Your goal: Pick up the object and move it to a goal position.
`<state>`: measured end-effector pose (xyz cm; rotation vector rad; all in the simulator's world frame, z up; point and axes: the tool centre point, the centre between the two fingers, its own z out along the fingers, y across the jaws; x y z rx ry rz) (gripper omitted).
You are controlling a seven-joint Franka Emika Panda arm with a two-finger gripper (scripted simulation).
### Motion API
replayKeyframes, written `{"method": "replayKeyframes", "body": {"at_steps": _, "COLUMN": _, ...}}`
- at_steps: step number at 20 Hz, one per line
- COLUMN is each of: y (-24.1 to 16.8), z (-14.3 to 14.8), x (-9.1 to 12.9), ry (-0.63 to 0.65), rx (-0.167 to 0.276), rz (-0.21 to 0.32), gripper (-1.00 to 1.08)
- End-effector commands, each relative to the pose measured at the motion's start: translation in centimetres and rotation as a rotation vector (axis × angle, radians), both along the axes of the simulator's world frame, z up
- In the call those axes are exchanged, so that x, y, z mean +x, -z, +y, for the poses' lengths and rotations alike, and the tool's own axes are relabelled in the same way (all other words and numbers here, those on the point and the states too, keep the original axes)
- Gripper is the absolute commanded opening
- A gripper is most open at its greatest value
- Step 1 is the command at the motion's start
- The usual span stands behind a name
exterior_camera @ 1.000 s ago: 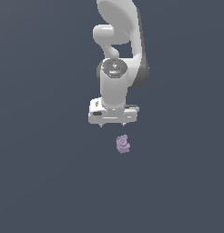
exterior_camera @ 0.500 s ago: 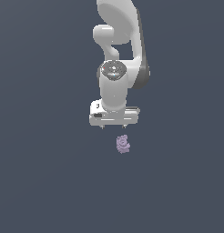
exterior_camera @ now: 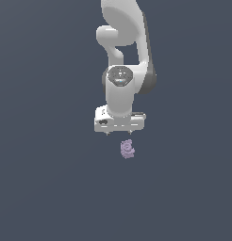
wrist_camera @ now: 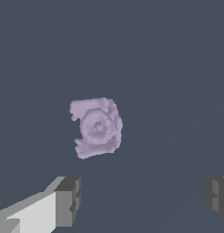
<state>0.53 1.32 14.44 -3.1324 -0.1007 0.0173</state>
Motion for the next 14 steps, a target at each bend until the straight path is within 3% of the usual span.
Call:
{"method": "replayKeyframes", "body": {"at_steps": 1, "y": 0.6, "z": 0.6, "x": 0.4, "ry": -0.020, "rx": -0.002, "rz": -0.001, "gripper": 1.00}}
{"method": "replayKeyframes", "body": {"at_steps": 14, "y": 4.5, "z": 4.1, "x": 2.9, "ry": -0.140, "rx": -0.006, "rz": -0.012, "gripper": 1.00}}
